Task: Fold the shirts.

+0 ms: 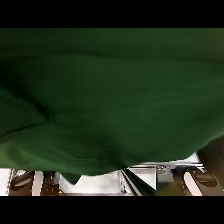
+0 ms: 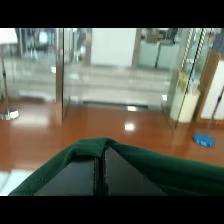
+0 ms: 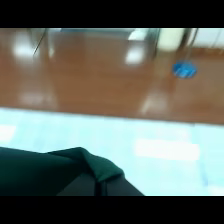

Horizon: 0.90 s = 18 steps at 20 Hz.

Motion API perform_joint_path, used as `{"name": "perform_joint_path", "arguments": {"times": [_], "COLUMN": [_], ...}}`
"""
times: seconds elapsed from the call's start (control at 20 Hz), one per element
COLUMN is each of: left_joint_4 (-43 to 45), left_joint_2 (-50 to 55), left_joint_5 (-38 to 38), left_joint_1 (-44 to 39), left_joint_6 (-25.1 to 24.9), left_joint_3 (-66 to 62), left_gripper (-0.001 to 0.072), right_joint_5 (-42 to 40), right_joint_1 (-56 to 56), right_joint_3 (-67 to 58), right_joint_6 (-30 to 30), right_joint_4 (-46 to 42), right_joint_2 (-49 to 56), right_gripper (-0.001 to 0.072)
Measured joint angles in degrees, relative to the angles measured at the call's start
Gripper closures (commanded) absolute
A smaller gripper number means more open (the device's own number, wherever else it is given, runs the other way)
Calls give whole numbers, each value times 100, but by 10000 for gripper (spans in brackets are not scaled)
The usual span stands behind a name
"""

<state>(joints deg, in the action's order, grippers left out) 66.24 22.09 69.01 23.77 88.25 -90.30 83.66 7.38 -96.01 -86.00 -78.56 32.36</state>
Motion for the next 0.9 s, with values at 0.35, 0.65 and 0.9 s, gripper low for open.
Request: {"name": "perform_joint_path", "arguments": {"times": [0.35, 0.65, 0.9], "left_joint_4": [-1150, -1591, -1707], "left_joint_2": [1589, 4275, 6354], "left_joint_5": [-293, -2072, -2924], "left_joint_1": [-136, -960, -1469], "left_joint_6": [-483, -1003, -1014], "left_joint_3": [1989, 2256, 1246], "left_gripper": [691, 691, 691], "right_joint_5": [-946, -2326, -2800], "right_joint_1": [0, 0, 0], "right_joint_3": [1622, 1598, 385], "right_joint_6": [350, 826, 839], "right_joint_4": [704, 1720, 2509], "right_joint_2": [1220, 4017, 6238], "right_gripper": [688, 688, 688]}}
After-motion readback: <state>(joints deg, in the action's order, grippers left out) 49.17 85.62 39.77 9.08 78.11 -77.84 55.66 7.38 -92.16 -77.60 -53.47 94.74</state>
